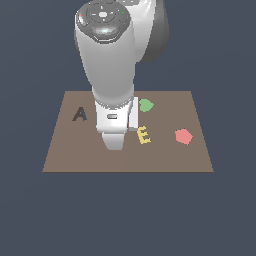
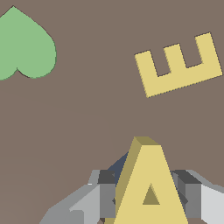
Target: Insert a designated object into the corresponding slot on a board.
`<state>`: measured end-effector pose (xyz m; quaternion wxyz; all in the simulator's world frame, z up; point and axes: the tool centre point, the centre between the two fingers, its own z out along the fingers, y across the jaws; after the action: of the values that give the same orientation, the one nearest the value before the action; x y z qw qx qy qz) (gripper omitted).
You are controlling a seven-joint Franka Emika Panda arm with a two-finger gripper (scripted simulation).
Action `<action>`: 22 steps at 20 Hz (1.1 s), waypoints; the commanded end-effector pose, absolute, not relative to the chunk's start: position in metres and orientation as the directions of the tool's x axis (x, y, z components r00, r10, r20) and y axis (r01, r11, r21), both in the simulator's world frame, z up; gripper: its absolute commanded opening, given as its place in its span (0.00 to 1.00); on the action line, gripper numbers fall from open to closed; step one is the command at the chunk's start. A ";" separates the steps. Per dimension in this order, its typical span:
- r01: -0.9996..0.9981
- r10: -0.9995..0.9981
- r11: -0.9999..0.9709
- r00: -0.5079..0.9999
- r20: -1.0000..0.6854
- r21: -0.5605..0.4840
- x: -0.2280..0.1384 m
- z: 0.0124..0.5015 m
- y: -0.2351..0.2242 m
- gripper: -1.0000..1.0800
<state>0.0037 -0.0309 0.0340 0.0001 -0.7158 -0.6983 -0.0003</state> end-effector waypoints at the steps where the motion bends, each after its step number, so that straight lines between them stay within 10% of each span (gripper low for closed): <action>1: 0.997 0.997 0.077 -0.077 0.000 0.001 -0.006 0.035 -0.035 0.00; 22: 0.666 0.666 0.746 -0.746 0.000 0.001 -0.055 0.037 -0.090 0.00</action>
<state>-0.0530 -0.0847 0.0370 -0.0001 -0.3816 -0.9243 -0.0002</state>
